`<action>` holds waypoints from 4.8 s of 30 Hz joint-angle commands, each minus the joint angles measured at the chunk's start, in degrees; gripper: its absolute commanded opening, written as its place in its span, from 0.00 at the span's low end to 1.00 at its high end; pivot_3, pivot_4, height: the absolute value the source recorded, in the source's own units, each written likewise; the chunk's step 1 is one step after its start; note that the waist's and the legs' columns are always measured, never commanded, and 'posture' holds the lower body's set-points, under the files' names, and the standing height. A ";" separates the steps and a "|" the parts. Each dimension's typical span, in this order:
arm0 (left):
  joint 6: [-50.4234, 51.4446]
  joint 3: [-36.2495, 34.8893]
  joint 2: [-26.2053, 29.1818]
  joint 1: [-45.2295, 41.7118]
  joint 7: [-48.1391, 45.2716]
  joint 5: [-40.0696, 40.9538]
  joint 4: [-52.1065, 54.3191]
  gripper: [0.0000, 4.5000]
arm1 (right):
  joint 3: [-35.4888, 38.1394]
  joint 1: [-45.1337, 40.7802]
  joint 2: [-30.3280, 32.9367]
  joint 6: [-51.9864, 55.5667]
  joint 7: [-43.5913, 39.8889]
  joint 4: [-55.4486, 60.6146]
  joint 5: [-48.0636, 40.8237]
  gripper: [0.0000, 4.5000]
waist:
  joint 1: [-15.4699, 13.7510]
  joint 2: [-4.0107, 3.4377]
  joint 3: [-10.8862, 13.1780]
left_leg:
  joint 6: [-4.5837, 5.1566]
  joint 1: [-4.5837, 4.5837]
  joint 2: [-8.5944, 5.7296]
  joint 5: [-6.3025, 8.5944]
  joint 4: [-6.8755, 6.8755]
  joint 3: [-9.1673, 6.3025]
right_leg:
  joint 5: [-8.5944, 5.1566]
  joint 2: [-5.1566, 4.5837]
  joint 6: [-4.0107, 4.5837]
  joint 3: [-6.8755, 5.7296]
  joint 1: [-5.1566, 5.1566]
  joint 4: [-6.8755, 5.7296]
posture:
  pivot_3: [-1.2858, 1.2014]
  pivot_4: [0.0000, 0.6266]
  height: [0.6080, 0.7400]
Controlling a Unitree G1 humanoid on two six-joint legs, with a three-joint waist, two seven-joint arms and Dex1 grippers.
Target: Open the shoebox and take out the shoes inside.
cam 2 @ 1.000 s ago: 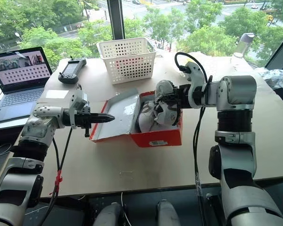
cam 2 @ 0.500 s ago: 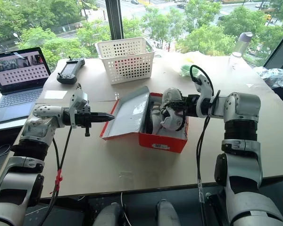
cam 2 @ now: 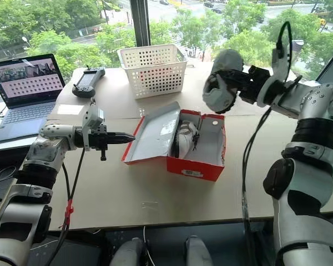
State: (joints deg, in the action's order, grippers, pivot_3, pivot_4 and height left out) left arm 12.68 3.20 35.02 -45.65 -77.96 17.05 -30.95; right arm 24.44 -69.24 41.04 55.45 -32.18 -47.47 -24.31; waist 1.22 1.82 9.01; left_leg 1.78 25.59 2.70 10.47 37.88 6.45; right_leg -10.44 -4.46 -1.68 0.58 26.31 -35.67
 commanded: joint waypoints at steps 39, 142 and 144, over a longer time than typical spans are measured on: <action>1.46 -1.46 0.36 1.71 1.67 0.69 5.42 0.00 | -14.14 -1.15 6.24 -29.69 8.50 -14.34 21.76 0.99 | 1.81 -0.13 0.11 | 0.11 -0.39 -0.08 -0.03 0.03 -0.07 | 0.16 -0.02 -0.22 0.55 -0.16 -0.07 | 0.52 0.24 0.95; 3.94 -1.65 0.36 3.85 2.99 1.60 9.44 0.00 | -27.97 17.74 16.29 -14.11 18.14 15.38 23.44 0.30 | -0.16 -0.19 0.12 | 0.24 0.10 -0.19 0.07 -0.02 0.09 | -0.11 -0.17 -0.02 0.23 0.01 0.27 | 0.52 0.24 0.95; 4.03 -1.69 0.34 4.00 3.02 1.60 9.57 0.00 | -30.69 18.60 16.57 -17.52 19.00 12.81 27.78 0.30 | 1.11 -0.21 0.14 | 0.31 0.06 -0.15 0.11 -0.02 0.04 | 0.07 -0.11 -0.29 0.38 0.01 0.34 | 0.52 0.24 0.95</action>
State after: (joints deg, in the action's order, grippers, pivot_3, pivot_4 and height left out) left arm 16.70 1.95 35.01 -40.94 -74.88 18.11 -23.15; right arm -4.20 -49.90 55.80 44.35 -14.63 -34.35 -2.26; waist 2.32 1.61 9.15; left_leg 2.10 25.65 2.55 10.58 37.84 6.44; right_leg -10.35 -4.55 -1.99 1.00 26.32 -35.31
